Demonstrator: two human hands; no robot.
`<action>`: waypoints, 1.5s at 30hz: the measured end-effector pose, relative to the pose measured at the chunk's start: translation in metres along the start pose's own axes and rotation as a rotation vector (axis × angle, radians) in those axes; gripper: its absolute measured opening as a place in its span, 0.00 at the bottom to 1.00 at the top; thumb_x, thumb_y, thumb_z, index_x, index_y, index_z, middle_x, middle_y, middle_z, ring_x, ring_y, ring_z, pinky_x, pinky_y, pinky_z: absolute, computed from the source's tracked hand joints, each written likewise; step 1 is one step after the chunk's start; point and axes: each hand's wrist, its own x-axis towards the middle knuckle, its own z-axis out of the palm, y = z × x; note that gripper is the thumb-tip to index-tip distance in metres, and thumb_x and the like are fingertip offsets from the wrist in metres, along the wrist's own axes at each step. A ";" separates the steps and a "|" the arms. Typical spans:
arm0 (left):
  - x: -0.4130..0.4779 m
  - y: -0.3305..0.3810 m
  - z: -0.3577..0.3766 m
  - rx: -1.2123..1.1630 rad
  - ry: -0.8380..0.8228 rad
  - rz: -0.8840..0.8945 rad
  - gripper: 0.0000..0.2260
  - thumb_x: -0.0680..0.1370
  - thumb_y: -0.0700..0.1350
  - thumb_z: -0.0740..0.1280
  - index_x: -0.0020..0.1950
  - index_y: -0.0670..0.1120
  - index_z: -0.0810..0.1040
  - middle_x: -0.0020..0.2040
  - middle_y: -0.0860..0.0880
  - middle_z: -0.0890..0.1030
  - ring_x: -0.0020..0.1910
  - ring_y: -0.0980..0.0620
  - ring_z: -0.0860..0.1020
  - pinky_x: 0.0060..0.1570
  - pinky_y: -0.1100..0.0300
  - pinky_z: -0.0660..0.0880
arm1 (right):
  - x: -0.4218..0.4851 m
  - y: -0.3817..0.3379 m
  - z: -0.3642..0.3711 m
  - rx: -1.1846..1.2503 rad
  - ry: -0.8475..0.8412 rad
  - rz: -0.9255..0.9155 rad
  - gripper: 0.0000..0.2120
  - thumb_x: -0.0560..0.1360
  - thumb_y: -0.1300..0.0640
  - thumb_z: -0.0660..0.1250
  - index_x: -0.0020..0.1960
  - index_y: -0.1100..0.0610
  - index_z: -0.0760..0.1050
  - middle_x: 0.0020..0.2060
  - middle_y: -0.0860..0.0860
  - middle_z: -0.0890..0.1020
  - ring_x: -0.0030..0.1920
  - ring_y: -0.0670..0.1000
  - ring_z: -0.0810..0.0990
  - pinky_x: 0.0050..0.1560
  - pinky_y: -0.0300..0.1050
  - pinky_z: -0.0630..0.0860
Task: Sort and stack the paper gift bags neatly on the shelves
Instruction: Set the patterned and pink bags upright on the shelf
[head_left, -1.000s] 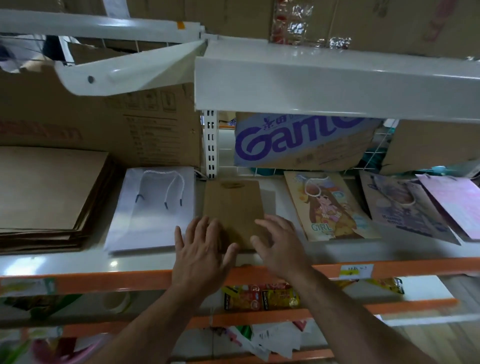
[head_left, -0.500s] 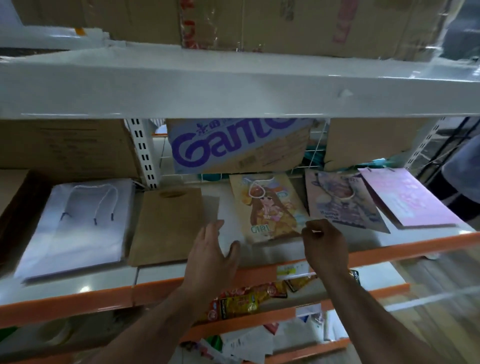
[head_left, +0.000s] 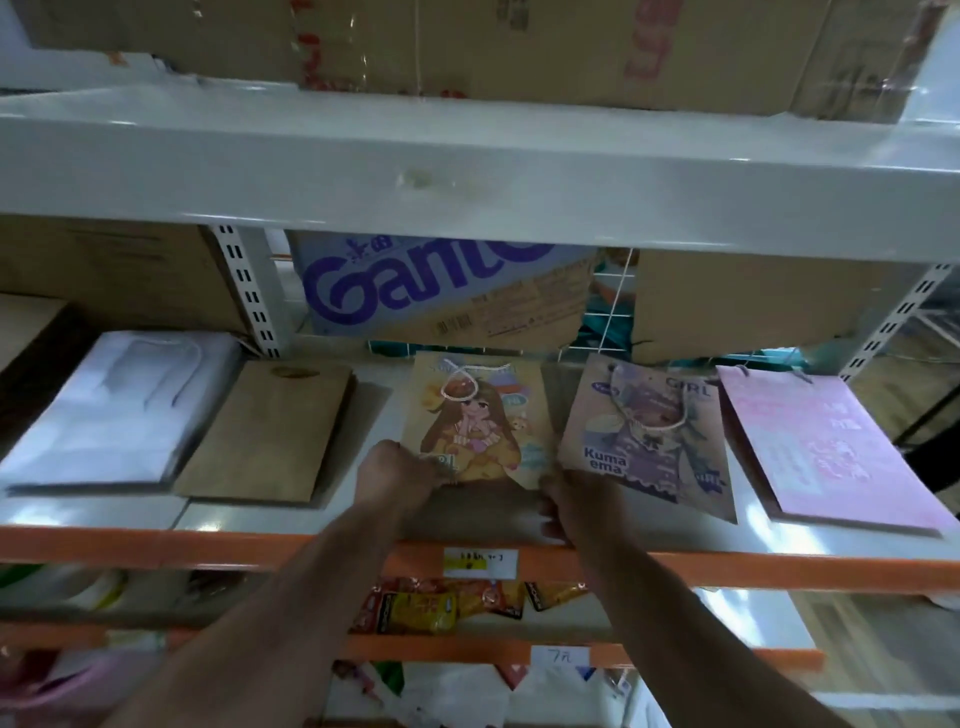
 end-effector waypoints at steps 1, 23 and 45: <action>-0.002 -0.002 0.001 -0.069 0.003 -0.016 0.11 0.72 0.44 0.75 0.49 0.41 0.79 0.43 0.47 0.80 0.43 0.48 0.79 0.35 0.58 0.74 | 0.000 0.001 -0.001 0.013 -0.014 -0.004 0.07 0.78 0.61 0.66 0.43 0.59 0.80 0.33 0.57 0.80 0.31 0.52 0.77 0.29 0.43 0.74; 0.000 -0.027 -0.024 -0.526 -0.024 -0.017 0.09 0.77 0.34 0.66 0.55 0.43 0.73 0.49 0.41 0.81 0.49 0.41 0.82 0.46 0.46 0.81 | -0.001 -0.010 -0.056 0.749 0.387 0.034 0.03 0.76 0.67 0.65 0.47 0.61 0.76 0.33 0.56 0.82 0.33 0.53 0.83 0.33 0.45 0.79; -0.040 -0.011 0.022 -0.643 0.044 -0.008 0.10 0.81 0.34 0.63 0.61 0.42 0.74 0.56 0.36 0.80 0.42 0.42 0.81 0.27 0.59 0.76 | -0.030 -0.014 -0.106 0.646 0.263 -0.042 0.04 0.77 0.63 0.66 0.45 0.58 0.79 0.29 0.52 0.83 0.37 0.52 0.82 0.36 0.45 0.76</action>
